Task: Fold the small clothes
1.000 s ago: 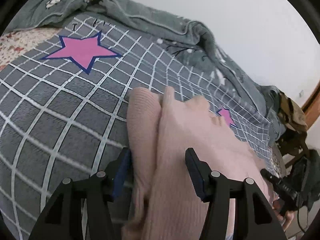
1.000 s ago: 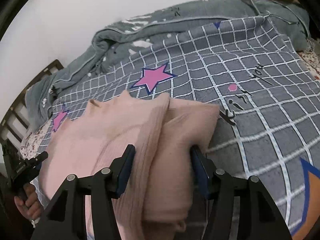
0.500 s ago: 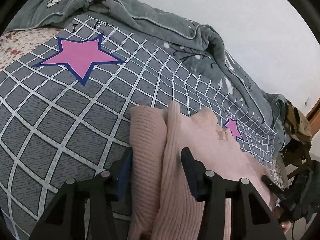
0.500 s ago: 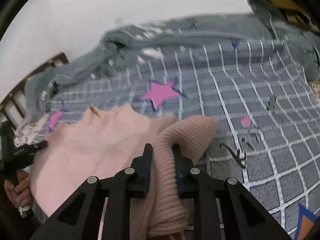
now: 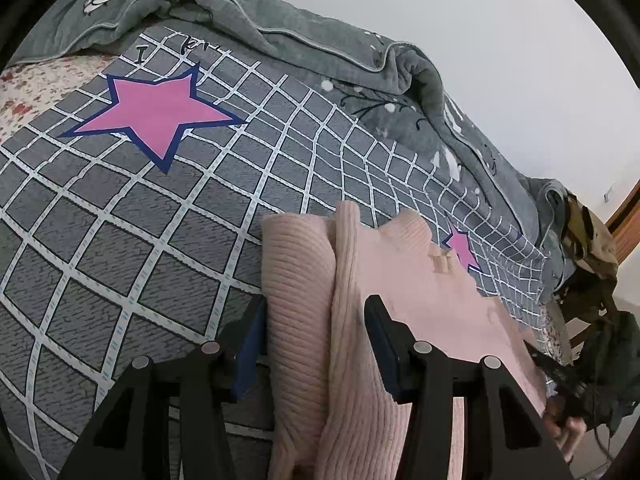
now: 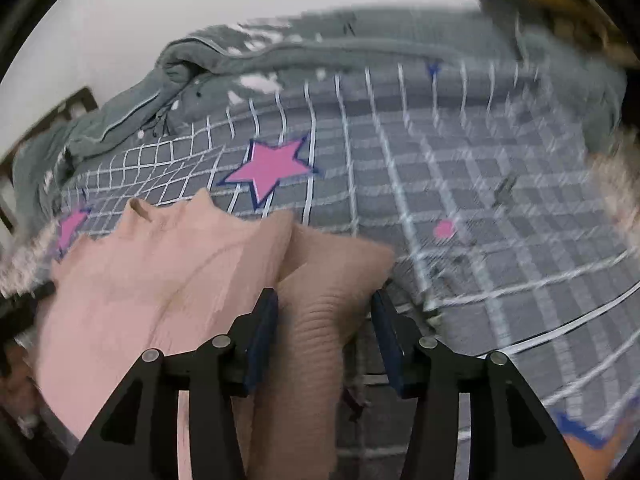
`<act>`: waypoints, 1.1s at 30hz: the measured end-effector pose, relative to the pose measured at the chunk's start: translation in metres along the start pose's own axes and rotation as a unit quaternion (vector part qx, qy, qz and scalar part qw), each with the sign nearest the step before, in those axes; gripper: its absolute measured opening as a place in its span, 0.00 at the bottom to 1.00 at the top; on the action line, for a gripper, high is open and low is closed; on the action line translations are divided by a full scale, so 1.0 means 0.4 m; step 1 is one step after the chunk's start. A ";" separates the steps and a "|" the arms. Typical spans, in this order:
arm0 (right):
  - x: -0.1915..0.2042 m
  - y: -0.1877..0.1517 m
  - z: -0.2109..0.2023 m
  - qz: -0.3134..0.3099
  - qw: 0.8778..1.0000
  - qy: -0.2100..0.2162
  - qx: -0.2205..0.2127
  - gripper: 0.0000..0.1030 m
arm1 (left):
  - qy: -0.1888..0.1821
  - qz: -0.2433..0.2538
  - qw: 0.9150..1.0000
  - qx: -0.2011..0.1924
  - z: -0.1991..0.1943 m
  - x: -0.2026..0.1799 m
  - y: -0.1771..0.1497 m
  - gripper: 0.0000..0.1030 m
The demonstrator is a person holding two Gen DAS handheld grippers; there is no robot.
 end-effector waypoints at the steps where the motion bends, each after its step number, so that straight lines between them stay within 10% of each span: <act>1: -0.007 -0.004 0.016 0.012 1.000 0.006 0.004 0.47 | -0.001 0.000 1.000 -0.001 -0.001 0.000 0.001 0.46; 3: -0.013 -0.009 0.033 0.026 1.000 0.014 0.000 0.46 | -0.002 0.000 1.000 -0.002 -0.003 0.000 0.002 0.46; 5: -0.015 -0.003 0.029 0.038 0.999 0.029 -0.014 0.15 | -0.002 -0.001 1.000 -0.002 -0.003 0.001 0.003 0.46; 9: 0.000 0.014 -0.033 0.002 0.994 0.062 -0.090 0.13 | -0.005 -0.002 1.000 -0.005 -0.007 -0.002 0.003 0.46; 13: -0.006 -0.007 0.018 -0.020 1.000 0.008 -0.016 0.32 | -0.004 -0.001 1.000 -0.004 -0.006 -0.004 0.001 0.46; 21: 0.036 0.046 -0.094 -0.040 0.995 -0.001 -0.091 0.37 | -0.005 -0.001 1.000 0.009 -0.001 -0.001 -0.007 0.46; 29: 0.145 0.003 0.024 -0.079 0.997 0.008 -0.001 0.36 | -0.003 0.014 1.000 0.011 -0.008 -0.007 -0.012 0.46; 33: 0.147 -0.013 0.044 -0.084 0.996 -0.010 -0.009 0.06 | -0.001 0.014 1.000 0.005 -0.010 -0.009 -0.011 0.45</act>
Point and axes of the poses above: each gripper's, at about its wrist camera, not at the fingertips, and z roughly the way its jaws point, x to its left, y to its top, the point moved 1 cm from there along z, roughly the way its jaws point, and after that the axes turned 15 degrees about -x, right-handed, at the moved point
